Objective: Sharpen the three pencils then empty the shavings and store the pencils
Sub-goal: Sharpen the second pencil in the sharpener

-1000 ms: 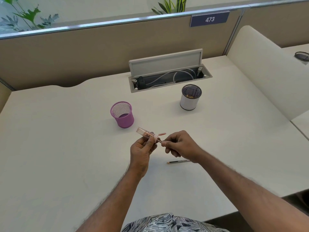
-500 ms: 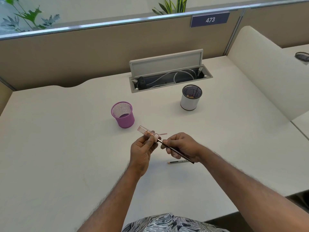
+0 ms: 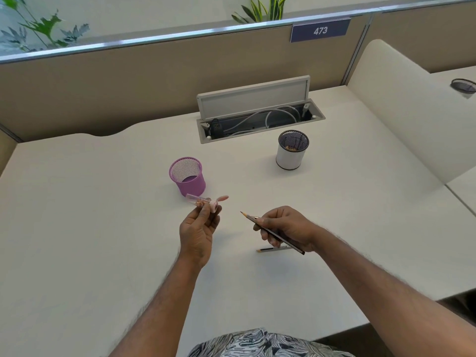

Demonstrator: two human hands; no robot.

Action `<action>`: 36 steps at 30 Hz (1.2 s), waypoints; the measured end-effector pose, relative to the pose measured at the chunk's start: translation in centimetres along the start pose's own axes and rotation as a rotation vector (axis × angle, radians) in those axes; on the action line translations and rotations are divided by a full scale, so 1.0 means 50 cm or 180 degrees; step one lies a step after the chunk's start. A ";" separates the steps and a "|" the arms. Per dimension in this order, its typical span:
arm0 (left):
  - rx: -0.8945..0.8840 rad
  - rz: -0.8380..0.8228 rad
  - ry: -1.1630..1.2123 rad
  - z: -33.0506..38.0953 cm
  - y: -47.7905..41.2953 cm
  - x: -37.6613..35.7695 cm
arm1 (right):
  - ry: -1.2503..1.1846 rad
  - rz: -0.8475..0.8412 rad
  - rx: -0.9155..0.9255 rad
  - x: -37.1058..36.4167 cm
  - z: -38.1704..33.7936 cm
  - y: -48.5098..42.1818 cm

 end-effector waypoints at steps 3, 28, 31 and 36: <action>0.0063 0.0078 -0.0025 -0.013 0.008 0.009 | 0.0071 0.0079 0.0088 0.005 -0.001 -0.001; 0.0255 0.0259 -0.0161 -0.052 0.041 0.039 | 0.3787 0.2735 0.0762 0.060 0.006 -0.019; 0.0251 0.0263 -0.0154 -0.052 0.040 0.041 | 0.3796 0.2713 0.0719 0.058 0.010 -0.026; 0.0239 0.0233 -0.0159 -0.051 0.039 0.041 | 0.3769 0.2613 0.0630 0.059 0.017 -0.034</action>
Point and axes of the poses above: each hand's wrist, its own y-axis away from the middle knuckle, its own x-axis out of the back of the hand, z = x × y, the point moved 10 cm from there along -y, towards the middle knuckle, and after that the axes turned 5 degrees about -x, right-handed, at the moved point
